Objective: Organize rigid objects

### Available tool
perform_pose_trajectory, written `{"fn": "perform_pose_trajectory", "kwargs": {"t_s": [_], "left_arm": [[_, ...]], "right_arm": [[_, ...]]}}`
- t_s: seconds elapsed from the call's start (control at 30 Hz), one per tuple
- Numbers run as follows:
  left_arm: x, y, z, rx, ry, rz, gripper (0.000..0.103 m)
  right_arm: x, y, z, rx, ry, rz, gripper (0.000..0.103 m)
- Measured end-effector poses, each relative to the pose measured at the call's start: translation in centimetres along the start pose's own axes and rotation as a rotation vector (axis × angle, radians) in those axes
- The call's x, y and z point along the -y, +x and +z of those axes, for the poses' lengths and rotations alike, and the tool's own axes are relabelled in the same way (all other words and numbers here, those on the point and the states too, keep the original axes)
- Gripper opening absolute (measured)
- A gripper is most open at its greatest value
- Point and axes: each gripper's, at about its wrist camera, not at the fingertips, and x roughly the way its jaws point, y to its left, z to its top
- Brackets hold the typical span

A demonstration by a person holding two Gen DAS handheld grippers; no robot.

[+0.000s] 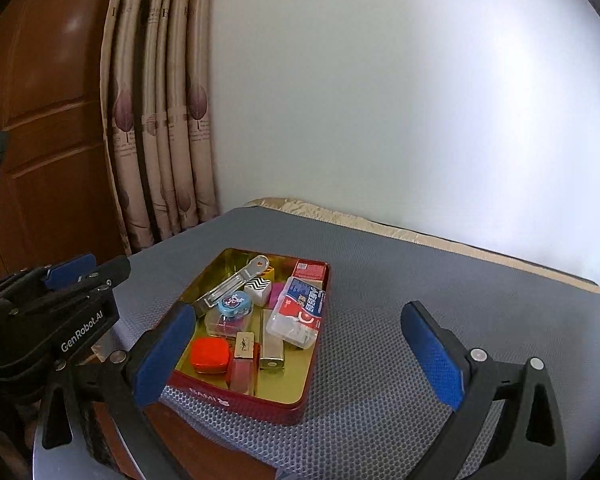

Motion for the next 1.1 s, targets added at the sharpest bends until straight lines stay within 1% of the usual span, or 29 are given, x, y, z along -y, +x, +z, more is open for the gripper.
{"fn": "perform_pose_trajectory", "kwargs": {"t_s": [0.2, 0.3, 0.47, 0.63, 0.7, 0.8, 0.93, 1.03, 1.1], "left_arm": [[0.0, 0.1, -0.2, -0.017, 0.001, 0.012, 0.036], [-0.3, 0.2, -0.2, -0.019, -0.015, -0.005, 0.036], [-0.7, 0.1, -0.1, -0.014, -0.031, 0.000, 0.036], [-1.1, -0.5, 0.0, -0.004, -0.006, 0.008, 0.036], [-1.5, -1.7, 0.1, 0.035, -0.007, -0.001, 0.036], [-2.0, -3.3, -0.5, 0.098, 0.011, -0.009, 0.042], [-2.3, -4.1, -1.1, 0.125, 0.023, -0.018, 0.043], [-2.8, -3.5, -0.8, 0.071, 0.000, -0.060, 0.043], [-3.0, -3.0, -0.8, 0.052, -0.003, -0.065, 0.043]], "right_arm": [[0.1, -0.2, 0.0, 0.016, 0.004, -0.005, 0.102], [0.0, -0.4, 0.1, 0.024, 0.005, -0.007, 0.102], [-0.2, -0.7, 0.2, 0.031, 0.001, -0.020, 0.102], [-0.4, -0.7, 0.3, 0.032, -0.012, -0.023, 0.102], [-0.6, -0.7, 0.5, 0.026, -0.014, -0.020, 0.102], [-0.9, -1.2, 0.7, 0.033, -0.004, -0.019, 0.102], [-1.6, -1.5, 0.4, 0.012, 0.004, -0.014, 0.102], [-2.1, -1.7, 0.1, 0.006, 0.007, -0.050, 0.102], [-2.3, -1.8, 0.0, 0.004, 0.010, -0.058, 0.102]]}}
